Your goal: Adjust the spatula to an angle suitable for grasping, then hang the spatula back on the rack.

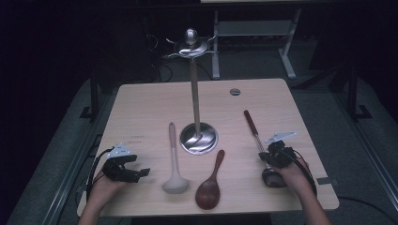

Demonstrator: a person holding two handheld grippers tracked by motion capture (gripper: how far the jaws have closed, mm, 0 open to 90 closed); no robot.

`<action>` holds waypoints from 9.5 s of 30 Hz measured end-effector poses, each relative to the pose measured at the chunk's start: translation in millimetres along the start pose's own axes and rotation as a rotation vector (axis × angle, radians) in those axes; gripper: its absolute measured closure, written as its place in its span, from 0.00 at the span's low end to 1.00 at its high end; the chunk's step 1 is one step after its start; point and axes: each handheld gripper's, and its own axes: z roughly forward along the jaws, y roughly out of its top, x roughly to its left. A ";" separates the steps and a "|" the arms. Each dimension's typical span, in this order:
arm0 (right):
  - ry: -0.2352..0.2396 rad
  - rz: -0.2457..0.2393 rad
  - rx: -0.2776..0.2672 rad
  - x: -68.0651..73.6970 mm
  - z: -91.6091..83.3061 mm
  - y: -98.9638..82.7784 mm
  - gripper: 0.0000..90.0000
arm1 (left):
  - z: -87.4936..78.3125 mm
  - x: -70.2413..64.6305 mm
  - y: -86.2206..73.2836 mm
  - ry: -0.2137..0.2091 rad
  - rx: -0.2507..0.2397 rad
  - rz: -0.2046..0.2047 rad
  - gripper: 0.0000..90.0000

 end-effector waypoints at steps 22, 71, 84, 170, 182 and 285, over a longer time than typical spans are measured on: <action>0.013 0.093 -0.089 -22.1 -27.9 -4.8 1.00 | 4.1 -4.4 2.3 -0.007 -0.005 0.012 0.17; -0.026 0.160 0.133 -54.0 23.5 97.9 0.49 | 6.0 -11.3 4.3 -0.076 -0.017 0.031 0.17; -0.010 0.203 0.316 -72.6 54.9 114.7 0.62 | 5.9 -11.1 3.6 -0.082 -0.019 0.027 0.17; 0.117 0.056 -0.550 -16.4 -117.8 98.1 0.82 | 3.1 -5.7 0.0 -0.061 -0.026 -0.001 0.17; 0.226 -0.037 -0.593 -4.6 -122.8 122.2 0.82 | 2.8 -4.3 -0.5 -0.061 -0.022 0.004 0.17; 0.150 -0.119 -0.471 17.2 -60.2 87.6 0.22 | -18.6 -18.2 30.0 -0.132 -0.030 -0.021 0.35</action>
